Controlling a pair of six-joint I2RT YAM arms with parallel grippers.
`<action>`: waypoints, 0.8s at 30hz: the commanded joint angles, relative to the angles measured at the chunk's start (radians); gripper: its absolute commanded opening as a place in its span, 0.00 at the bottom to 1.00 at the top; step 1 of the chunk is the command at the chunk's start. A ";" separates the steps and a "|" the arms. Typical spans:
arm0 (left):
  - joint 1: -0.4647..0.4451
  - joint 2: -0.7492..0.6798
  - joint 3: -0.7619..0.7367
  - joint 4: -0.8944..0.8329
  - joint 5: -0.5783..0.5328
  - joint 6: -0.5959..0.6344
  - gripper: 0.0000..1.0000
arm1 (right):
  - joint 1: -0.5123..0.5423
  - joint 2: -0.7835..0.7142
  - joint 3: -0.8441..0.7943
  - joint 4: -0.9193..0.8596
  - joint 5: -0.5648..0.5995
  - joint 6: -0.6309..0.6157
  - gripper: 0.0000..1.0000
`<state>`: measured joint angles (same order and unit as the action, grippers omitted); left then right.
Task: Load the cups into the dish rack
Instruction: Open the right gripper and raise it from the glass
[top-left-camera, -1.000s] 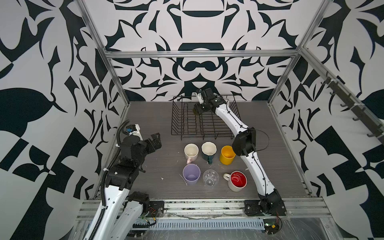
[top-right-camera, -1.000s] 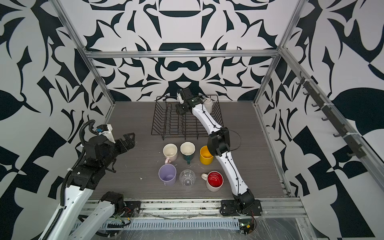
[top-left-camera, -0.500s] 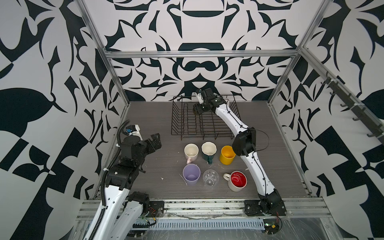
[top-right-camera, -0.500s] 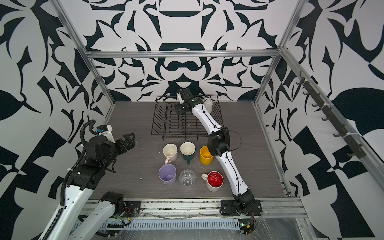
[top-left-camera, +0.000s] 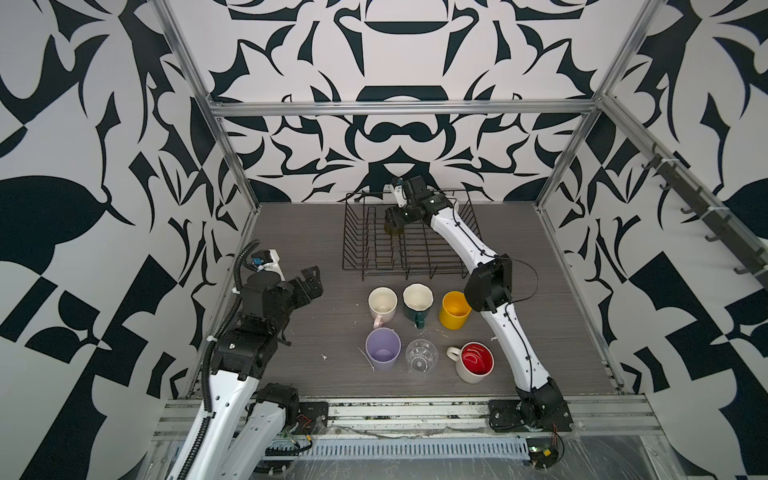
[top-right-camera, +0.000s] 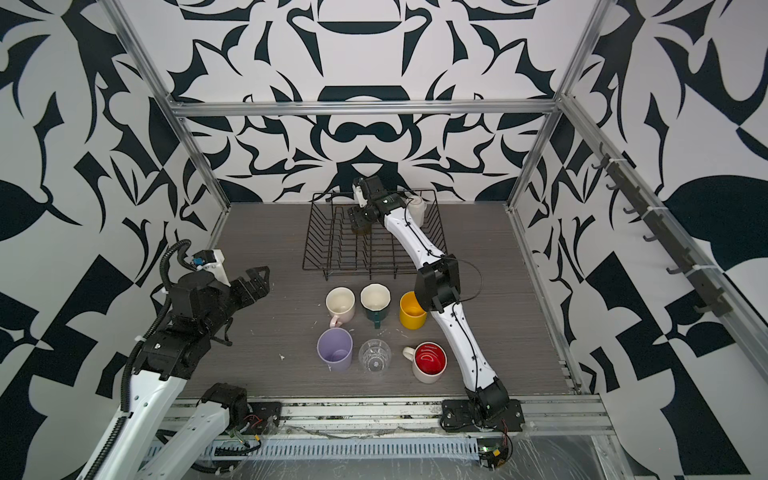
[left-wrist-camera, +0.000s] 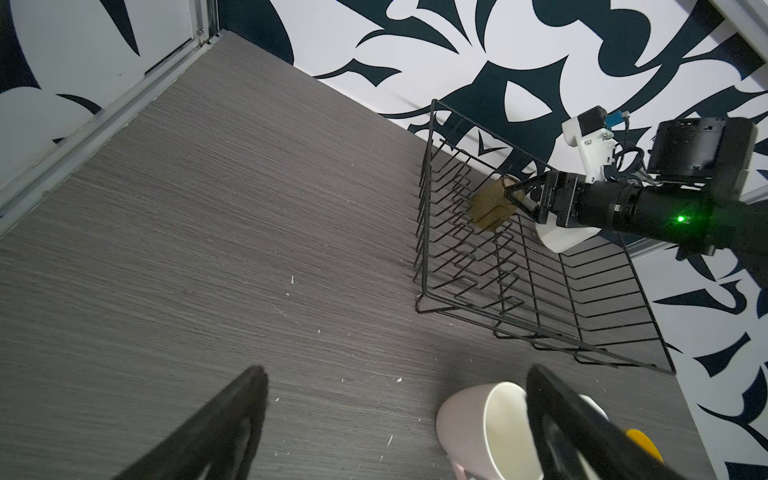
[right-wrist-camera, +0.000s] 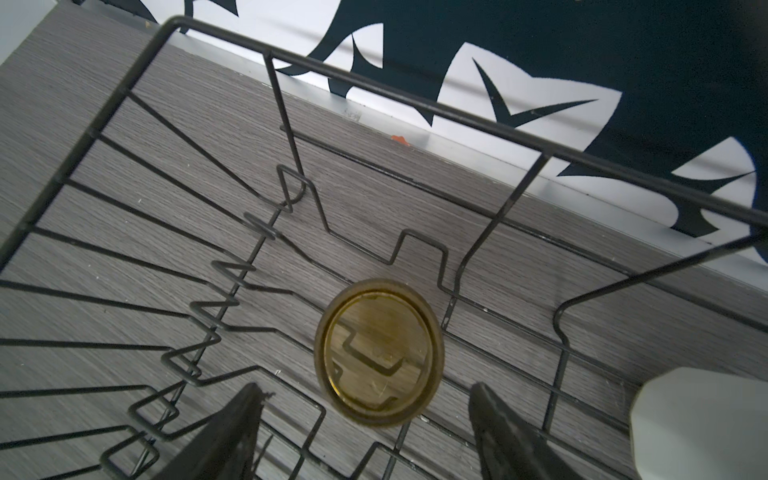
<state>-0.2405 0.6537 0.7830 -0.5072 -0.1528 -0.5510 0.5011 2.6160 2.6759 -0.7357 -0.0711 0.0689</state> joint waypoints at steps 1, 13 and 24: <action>0.004 -0.008 0.007 -0.037 -0.007 -0.007 0.99 | 0.001 -0.126 -0.017 0.025 -0.007 0.014 0.81; 0.005 -0.013 0.021 -0.049 -0.019 -0.012 1.00 | 0.005 -0.470 -0.411 0.049 -0.002 0.029 0.75; 0.005 0.033 0.025 0.004 -0.028 0.006 0.99 | 0.140 -0.977 -1.021 0.005 0.039 0.071 0.72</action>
<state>-0.2401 0.6834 0.7853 -0.5220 -0.1654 -0.5533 0.5953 1.7241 1.7145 -0.6998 -0.0551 0.1108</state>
